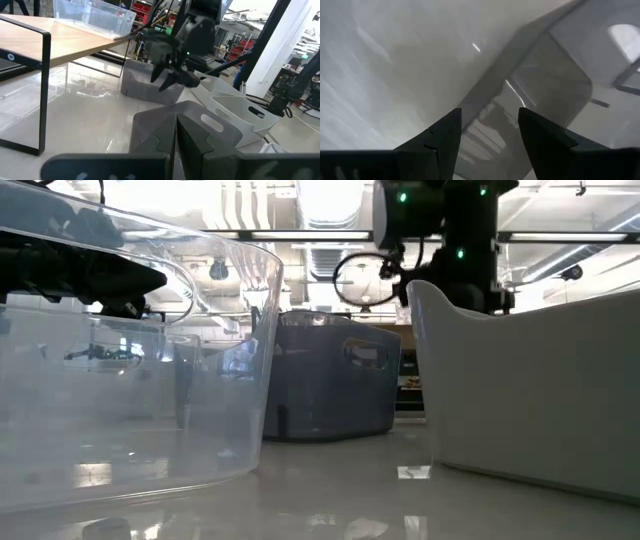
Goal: Stack baskets on shelf by color
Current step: Put the top black bin on the shelf
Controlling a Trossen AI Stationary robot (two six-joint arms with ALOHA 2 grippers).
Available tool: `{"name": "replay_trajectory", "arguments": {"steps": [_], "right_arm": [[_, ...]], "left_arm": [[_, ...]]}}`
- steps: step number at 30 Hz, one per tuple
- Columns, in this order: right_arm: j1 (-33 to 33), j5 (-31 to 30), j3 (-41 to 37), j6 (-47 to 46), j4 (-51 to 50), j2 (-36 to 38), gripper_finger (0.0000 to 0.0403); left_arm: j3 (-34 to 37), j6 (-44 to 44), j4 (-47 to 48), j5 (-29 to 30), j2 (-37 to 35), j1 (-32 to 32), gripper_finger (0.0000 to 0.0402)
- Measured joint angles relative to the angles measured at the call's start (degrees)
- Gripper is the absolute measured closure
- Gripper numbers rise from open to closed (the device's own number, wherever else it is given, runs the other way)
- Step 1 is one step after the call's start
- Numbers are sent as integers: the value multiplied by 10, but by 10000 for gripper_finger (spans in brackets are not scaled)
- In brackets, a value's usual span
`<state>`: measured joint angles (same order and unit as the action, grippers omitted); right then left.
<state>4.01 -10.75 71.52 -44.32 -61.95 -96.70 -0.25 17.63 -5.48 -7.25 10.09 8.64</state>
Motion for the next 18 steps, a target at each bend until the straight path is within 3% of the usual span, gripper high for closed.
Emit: {"name": "replay_trajectory", "arguments": {"steps": [4, 9, 14, 18], "right_arm": [[-1, 7, 6, 42, 12, -29, 266], [14, 24, 21, 148, 25, -39, 374], [55, 52, 22, 331, 17, -15, 391], [89, 53, 11, 409, -33, 9, 391]], "left_arm": [[0, 0, 0, 0, 0, 0, 402], [0, 0, 0, 0, 0, 0, 402], [0, 0, 0, 0, 0, 0, 402], [0, 0, 0, 0, 0, 0, 402]]}}
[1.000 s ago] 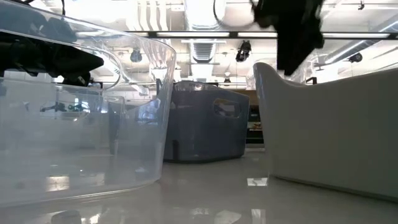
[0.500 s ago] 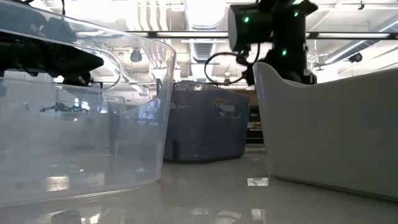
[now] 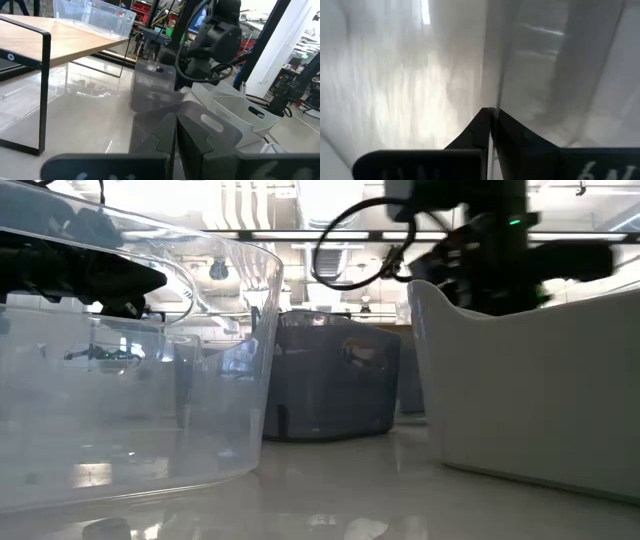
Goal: Stack baskets on shelf by color
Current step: Put the top black bin on the shelf
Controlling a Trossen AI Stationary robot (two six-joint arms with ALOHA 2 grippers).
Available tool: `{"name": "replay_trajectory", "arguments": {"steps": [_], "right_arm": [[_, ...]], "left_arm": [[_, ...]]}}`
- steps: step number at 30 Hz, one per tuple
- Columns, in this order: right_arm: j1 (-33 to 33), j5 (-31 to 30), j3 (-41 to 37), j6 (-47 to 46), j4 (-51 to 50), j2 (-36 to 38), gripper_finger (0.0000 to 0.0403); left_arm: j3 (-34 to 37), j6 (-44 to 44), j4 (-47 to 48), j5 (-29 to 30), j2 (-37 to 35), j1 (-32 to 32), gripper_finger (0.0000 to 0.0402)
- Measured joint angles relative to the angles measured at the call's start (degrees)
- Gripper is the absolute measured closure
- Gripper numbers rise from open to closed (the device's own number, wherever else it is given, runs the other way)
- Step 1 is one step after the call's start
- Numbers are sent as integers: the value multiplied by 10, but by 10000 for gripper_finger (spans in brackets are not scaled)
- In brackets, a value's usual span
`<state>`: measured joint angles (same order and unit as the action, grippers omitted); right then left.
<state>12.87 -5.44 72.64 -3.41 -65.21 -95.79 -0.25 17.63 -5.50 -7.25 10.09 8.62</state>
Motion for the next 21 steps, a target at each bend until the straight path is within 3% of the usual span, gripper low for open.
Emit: {"name": "replay_trajectory", "arguments": {"steps": [4, 10, 14, 18, 21], "right_arm": [[12, 2, -3, -22, -52, 22, 358], [11, 27, -4, -134, -79, 78, 273], [9, 22, -4, -234, -2, 118, 238], [-4, -5, -8, -395, 136, 140, 213], [-8, -7, -10, -420, 185, 124, 193]], "left_arm": [[0, 0, 0, 0, 0, 0, 402], [0, 0, 0, 0, 0, 0, 402], [0, 0, 0, 0, 0, 0, 402], [0, 0, 0, 0, 0, 0, 402], [0, 0, 0, 0, 0, 0, 402]]}}
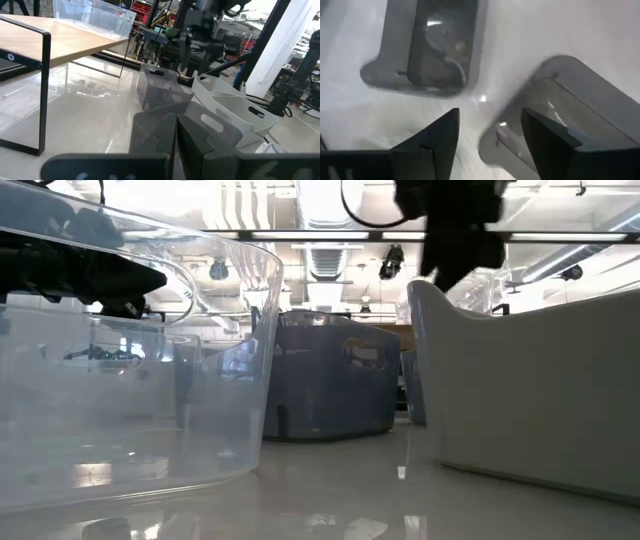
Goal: Stack baskets on shelf by color
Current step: Put the top black bin on the shelf
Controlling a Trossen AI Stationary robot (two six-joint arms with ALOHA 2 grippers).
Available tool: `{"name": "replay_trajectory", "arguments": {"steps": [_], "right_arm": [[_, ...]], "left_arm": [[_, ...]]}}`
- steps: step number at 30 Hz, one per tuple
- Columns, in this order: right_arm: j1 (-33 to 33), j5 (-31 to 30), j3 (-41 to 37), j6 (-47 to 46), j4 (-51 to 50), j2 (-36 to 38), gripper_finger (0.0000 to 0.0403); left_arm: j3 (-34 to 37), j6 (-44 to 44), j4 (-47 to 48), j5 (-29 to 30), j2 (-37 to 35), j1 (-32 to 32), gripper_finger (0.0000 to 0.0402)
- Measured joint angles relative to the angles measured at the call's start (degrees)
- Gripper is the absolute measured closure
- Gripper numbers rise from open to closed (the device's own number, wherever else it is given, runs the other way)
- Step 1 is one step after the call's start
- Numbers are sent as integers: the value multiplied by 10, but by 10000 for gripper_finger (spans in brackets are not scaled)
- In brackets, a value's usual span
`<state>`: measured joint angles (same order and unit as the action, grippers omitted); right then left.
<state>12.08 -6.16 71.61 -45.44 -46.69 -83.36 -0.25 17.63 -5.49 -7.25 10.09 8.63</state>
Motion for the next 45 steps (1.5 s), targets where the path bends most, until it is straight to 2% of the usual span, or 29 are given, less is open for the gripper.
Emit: {"name": "replay_trajectory", "arguments": {"steps": [5, 12, 16, 21, 24, 30, 34, 38, 42, 45], "right_arm": [[-9, -4, -2, -27, -25, -74, 179], [-15, 9, 36, 8, -35, -167, 190], [-16, 17, 70, 52, -89, -193, 251], [1, 38, 86, 132, -167, -196, 376], [24, 49, 94, 170, -200, -181, 391], [83, 70, 136, 228, -250, -121, 394], [111, 43, 175, 258, -243, -76, 394], [115, -46, 219, 293, -240, -50, 394], [85, -133, 259, 388, -227, -33, 394], [32, -150, 285, 477, -215, -32, 394]], "left_arm": [[0, 0, 0, 0, 0, 0, 402], [0, 0, 0, 0, 0, 0, 402], [0, 0, 0, 0, 0, 0, 402], [0, 0, 0, 0, 0, 0, 402], [0, 0, 0, 0, 0, 0, 402], [0, 0, 0, 0, 0, 0, 402], [0, 0, 0, 0, 0, 0, 402], [0, 0, 0, 0, 0, 0, 402], [0, 0, 0, 0, 0, 0, 402], [0, 0, 0, 0, -1, 0, 402]]}}
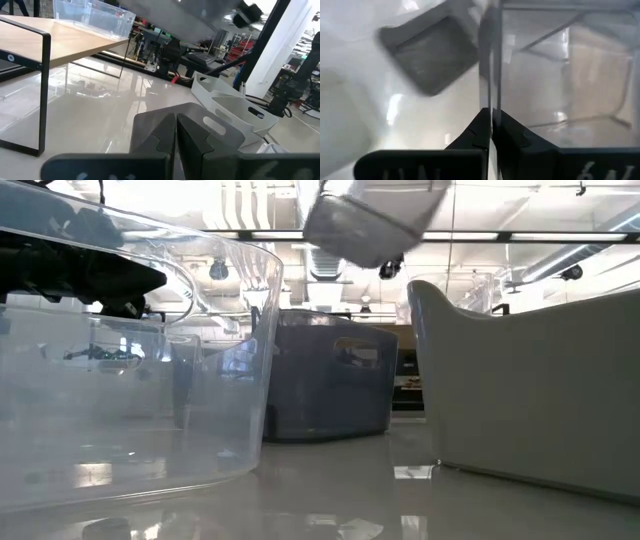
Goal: Stack baskets on shelf by color
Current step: Put the top black bin on the shelf
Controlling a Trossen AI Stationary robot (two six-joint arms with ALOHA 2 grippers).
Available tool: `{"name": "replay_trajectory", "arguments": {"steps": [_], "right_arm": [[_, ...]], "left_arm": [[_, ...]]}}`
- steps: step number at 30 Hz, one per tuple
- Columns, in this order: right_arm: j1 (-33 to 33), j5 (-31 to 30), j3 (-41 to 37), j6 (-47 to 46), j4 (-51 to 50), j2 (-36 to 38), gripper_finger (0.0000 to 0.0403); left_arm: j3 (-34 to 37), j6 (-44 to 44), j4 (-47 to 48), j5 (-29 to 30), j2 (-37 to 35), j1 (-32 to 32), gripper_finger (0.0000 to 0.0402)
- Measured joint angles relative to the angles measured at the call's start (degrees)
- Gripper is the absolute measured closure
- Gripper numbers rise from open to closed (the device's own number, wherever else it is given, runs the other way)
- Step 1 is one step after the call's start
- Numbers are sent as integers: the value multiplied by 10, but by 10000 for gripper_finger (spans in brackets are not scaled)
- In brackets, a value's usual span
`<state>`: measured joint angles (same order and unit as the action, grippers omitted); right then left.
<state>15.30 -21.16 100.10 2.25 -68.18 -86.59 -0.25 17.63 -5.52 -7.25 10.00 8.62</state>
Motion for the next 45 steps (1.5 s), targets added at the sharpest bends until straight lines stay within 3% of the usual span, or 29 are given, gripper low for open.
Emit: {"name": "replay_trajectory", "arguments": {"steps": [4, 7, 11, 14, 37, 45], "right_arm": [[-106, 8, 15, 115, 26, -7, 394], [-194, 51, 18, 183, 44, -21, 394], [-284, 119, 19, 201, 47, -47, 394], [-318, 120, 19, 202, 33, -63, 394], [-331, 122, 18, 153, -1, -81, 393], [-331, 120, 18, 134, -52, -80, 332]], "left_arm": [[0, 0, 0, 0, 0, 0, 402], [0, 0, 0, 0, 0, 0, 402], [0, 0, 0, 0, 1, 0, 402], [0, 0, 0, 0, 1, 0, 402], [0, 0, 0, 0, 0, 0, 402], [0, 0, 0, 0, 0, 0, 402]]}}
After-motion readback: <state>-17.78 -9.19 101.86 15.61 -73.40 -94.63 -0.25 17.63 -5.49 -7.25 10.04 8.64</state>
